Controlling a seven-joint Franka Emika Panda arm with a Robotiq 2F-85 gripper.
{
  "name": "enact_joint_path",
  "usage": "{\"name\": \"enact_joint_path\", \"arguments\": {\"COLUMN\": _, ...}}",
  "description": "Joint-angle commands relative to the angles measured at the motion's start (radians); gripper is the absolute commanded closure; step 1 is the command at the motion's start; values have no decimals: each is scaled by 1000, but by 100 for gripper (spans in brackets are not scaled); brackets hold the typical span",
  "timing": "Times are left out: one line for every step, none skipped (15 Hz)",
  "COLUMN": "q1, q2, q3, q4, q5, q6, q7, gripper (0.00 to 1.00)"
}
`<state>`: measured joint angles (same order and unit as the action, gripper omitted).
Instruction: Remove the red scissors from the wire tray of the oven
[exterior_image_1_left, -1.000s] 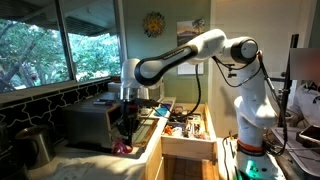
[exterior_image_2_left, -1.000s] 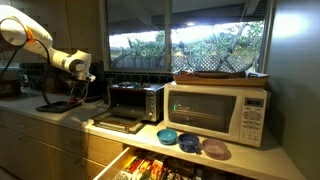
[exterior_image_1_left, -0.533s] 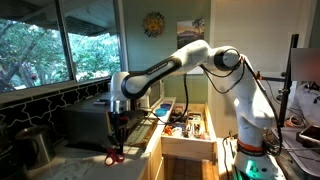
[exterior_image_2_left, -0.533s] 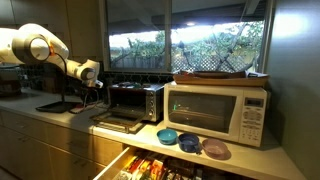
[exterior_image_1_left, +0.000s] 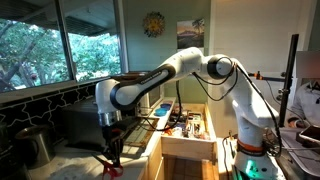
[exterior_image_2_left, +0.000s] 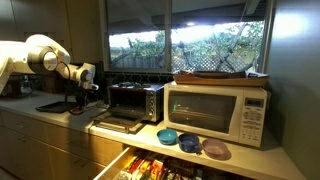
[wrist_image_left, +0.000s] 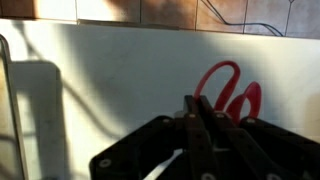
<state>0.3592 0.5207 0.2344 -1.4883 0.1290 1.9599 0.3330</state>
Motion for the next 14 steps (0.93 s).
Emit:
{"name": "enact_joint_path", "arguments": {"q1": 20, "q2": 75, "q3": -10, "q4": 109, "q5": 1, "q6": -156, "q7": -2, "gripper": 98}}
{"name": "enact_joint_path", "arguments": {"q1": 25, "q2": 94, "q3": -16, "q4": 130, "q5": -5, "q6": -187, "q7": 5, "gripper": 98}}
{"name": "enact_joint_path", "arguments": {"q1": 26, "q2": 112, "q3": -18, "q4": 148, "q5": -3, "q6": -206, "q7": 5, "gripper": 98}}
{"name": "enact_joint_path", "arguments": {"q1": 28, "q2": 124, "q3": -24, "q4": 161, "q5": -6, "q6": -218, "q7": 9, "gripper": 98}}
{"name": "enact_joint_path", "arguments": {"q1": 30, "q2": 135, "q3": -30, "q4": 175, "q5": -9, "q6": -229, "q7": 15, "gripper": 98}}
{"name": "enact_joint_path", "arguments": {"q1": 31, "q2": 148, "q3": -38, "q4": 185, "q5": -13, "q6": -227, "q7": 24, "gripper": 98}}
{"name": "enact_joint_path", "arguments": {"q1": 32, "q2": 158, "q3": -43, "q4": 196, "q5": -14, "q6": -229, "q7": 25, "gripper": 98}}
{"name": "enact_joint_path", "arguments": {"q1": 37, "q2": 174, "q3": -51, "q4": 214, "q5": -22, "q6": -231, "q7": 31, "gripper": 98}}
{"name": "enact_joint_path", "arguments": {"q1": 40, "q2": 183, "q3": -56, "q4": 228, "q5": -26, "q6": -238, "q7": 36, "gripper": 98}}
{"name": "enact_joint_path", "arguments": {"q1": 40, "q2": 196, "q3": -58, "q4": 245, "q5": -22, "q6": -252, "q7": 38, "gripper": 89}}
{"name": "enact_joint_path", "arguments": {"q1": 39, "q2": 204, "q3": -57, "q4": 260, "q5": -16, "q6": -267, "q7": 36, "gripper": 68}}
{"name": "enact_joint_path", "arguments": {"q1": 43, "q2": 204, "q3": -59, "q4": 273, "q5": -19, "q6": -283, "q7": 37, "gripper": 64}}
{"name": "enact_joint_path", "arguments": {"q1": 48, "q2": 203, "q3": -62, "q4": 284, "q5": -24, "q6": -300, "q7": 46, "gripper": 64}}
{"name": "enact_joint_path", "arguments": {"q1": 47, "q2": 181, "q3": -62, "q4": 284, "q5": -24, "q6": -306, "q7": 46, "gripper": 59}}
